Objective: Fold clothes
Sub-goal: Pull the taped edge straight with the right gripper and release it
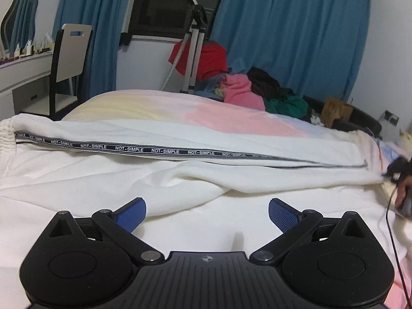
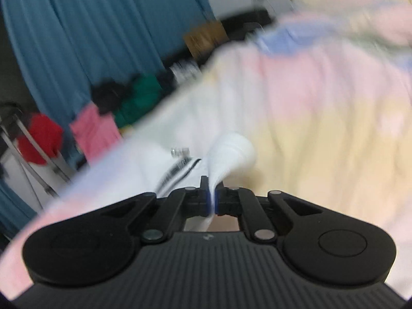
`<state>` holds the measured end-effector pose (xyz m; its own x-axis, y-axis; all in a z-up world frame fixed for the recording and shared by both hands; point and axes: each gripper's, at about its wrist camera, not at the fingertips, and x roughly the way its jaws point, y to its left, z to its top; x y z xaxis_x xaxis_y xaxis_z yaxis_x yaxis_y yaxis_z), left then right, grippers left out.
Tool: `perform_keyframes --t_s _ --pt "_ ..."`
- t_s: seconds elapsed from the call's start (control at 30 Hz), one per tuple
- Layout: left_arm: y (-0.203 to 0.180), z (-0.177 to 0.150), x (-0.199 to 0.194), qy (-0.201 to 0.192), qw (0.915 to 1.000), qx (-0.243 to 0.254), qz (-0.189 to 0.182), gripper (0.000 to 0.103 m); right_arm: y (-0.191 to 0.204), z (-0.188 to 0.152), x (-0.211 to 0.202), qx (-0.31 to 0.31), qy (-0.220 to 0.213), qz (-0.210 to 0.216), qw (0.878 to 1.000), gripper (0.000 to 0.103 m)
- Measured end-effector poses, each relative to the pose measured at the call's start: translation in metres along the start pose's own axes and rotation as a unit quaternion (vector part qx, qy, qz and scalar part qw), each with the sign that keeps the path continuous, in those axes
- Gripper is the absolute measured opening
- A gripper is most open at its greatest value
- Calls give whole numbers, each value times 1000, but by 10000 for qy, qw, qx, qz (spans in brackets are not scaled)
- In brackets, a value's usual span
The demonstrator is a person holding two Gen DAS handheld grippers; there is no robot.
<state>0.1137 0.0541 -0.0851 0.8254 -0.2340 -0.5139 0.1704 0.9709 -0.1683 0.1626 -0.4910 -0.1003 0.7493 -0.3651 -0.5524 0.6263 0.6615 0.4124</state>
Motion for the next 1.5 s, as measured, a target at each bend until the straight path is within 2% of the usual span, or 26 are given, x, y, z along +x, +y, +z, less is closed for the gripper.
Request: perform_keyframes --t_s 0.1,0.13,0.3,0.43,0.57,0.63,0.67,0.73,0.83,1.03,1.13,1.23,1.3,1.5 --pt "-5 -1 -5 -7 10000 58 -8 102 -27 -32 5 217 231 -12 9995 6" --pt "-6 -2 -7 -14 10000 69 -9 102 -27 -33 5 192 222 15 9996 6" --pt "-15 -1 -19 -79 9996 218 165 102 -10 -30 -13 -264 22 -43 9996 9" --pt "-21 7 -41 -343 9987 295 249 102 5 -19 -31 -530 20 -171 9984 10" --pt "-27 7 -64 -466 9978 318 340 102 13 -9 -70 -869 -3 43 9962 15" --pt "-31 5 -75 -499 9974 343 392 102 19 -5 -92 -1020 -4 179 9946 39" --pt "-34 4 -80 -516 9972 355 418 102 23 -1 -101 -1088 -18 260 9937 58" --pt "-38 3 -90 -549 9967 379 469 103 34 6 -118 -1279 30 534 9903 77" --pt "-45 1 -105 -598 9958 415 546 103 50 -6 -161 -1689 180 1058 9798 75" --pt "-55 -6 -131 -640 9945 453 693 103 63 -38 -227 -2408 -3 2021 9493 75" --pt "-52 -15 -135 -526 9950 388 749 103 67 -53 -248 -2823 -23 2266 9322 75" --pt "-46 -22 -138 -424 9953 282 825 103 63 -66 -260 -3093 -92 2377 9207 75" --pt "-38 -24 -137 -372 9951 156 901 103 59 -68 -261 -3140 -83 2380 9191 75" --pt "-3 -25 -128 -106 9897 -476 1344 103 53 -66 -248 -3087 -31 2197 9254 75"
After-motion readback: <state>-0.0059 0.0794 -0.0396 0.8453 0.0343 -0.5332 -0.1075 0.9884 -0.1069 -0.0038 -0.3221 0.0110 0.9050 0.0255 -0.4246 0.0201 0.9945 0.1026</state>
